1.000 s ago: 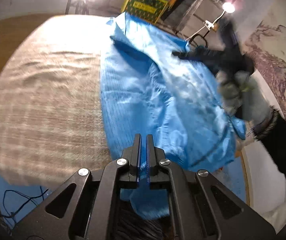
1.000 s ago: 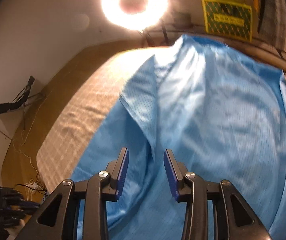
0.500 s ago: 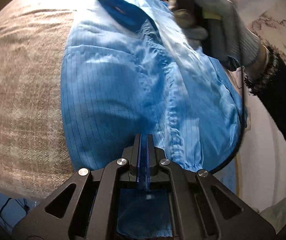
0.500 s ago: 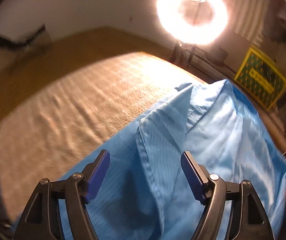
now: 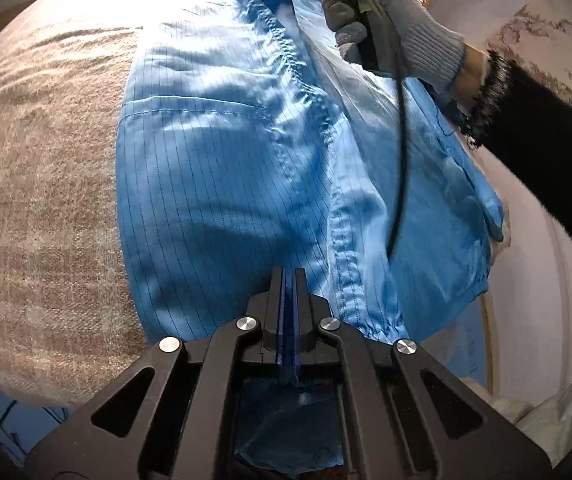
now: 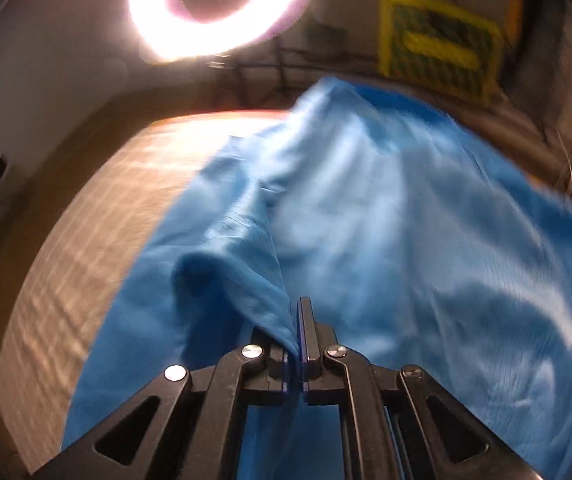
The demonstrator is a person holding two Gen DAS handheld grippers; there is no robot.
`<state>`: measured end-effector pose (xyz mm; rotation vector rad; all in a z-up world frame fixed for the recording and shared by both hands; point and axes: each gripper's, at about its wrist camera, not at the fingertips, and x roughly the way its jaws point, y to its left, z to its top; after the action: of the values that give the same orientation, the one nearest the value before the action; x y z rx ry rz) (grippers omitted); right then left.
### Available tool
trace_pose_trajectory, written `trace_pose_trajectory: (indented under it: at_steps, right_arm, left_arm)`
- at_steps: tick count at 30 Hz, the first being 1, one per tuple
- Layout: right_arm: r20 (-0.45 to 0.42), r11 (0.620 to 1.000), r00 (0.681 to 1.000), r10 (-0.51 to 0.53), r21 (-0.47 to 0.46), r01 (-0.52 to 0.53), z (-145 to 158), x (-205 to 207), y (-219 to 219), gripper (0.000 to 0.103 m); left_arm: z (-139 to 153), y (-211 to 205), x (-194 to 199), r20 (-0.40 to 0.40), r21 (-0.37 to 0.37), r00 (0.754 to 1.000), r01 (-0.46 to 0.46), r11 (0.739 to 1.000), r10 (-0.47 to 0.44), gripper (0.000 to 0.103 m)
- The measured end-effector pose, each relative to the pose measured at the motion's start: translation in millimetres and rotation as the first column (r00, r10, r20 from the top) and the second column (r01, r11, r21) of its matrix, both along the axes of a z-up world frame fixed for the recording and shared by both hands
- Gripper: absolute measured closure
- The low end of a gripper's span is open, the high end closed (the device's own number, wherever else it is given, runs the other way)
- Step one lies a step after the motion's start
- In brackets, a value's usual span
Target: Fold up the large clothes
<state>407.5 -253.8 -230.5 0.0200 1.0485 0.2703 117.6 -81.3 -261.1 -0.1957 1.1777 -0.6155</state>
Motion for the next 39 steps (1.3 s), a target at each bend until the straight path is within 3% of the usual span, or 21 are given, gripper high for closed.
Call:
trace_pose_trajectory:
  at_steps: [3,5,6,10,18,22,25,32,35,39]
  right_arm:
    - [-0.014,0.998,1.000,-0.010,-0.055,0.009,-12,2,-10,0.099]
    - [-0.001,0.996,1.000,-0.016,-0.092,0.016,-6,-1,-11,0.081]
    - [0.008,0.996,1.000,-0.021,-0.091,0.022,-1,-3,-12,0.066]
    - [0.046,0.999,0.999,-0.027,0.032,0.025,31,-17,-28,0.059]
    - [0.146,0.980,0.988,0.043,0.187,-0.071,116,-98,-59,0.059]
    - [0.209,0.964,0.975,0.072,0.235,-0.121,162,-174,-86,0.058]
    - [0.231,0.960,0.970,0.080,0.244,-0.137,179,-231,-101,0.058]
    - [0.214,0.949,0.972,0.095,0.276,-0.153,176,-349,-116,0.057]
    - [0.197,0.941,0.974,0.116,0.291,-0.171,159,-374,-104,0.059]
    - [0.132,0.921,0.980,0.152,0.340,-0.188,124,-374,-68,0.068]
  left_arm:
    - [0,-6,-2,0.011,0.018,1.000,0.010,1.000,-0.010,0.103]
    - [2,-11,-3,0.010,0.016,1.000,0.007,1.000,-0.007,0.103]
    - [4,-13,-5,0.012,0.014,1.000,0.009,1.000,-0.009,0.103]
    - [7,-22,-12,0.025,0.004,0.999,0.021,1.000,-0.021,0.103]
    - [17,-31,-25,0.029,-0.067,0.999,0.031,0.997,-0.029,0.103]
    - [19,-31,-37,0.077,-0.020,0.997,0.024,1.000,-0.022,0.103]
    - [31,-20,-49,0.103,-0.030,0.995,-0.002,1.000,0.005,0.103]
    - [59,32,-88,0.167,-0.077,0.980,-0.094,0.993,0.106,0.103]
    - [52,53,-91,0.159,-0.066,0.974,-0.150,0.986,0.159,0.103]
    - [32,64,-80,0.120,-0.099,0.975,-0.173,0.980,0.184,0.103]
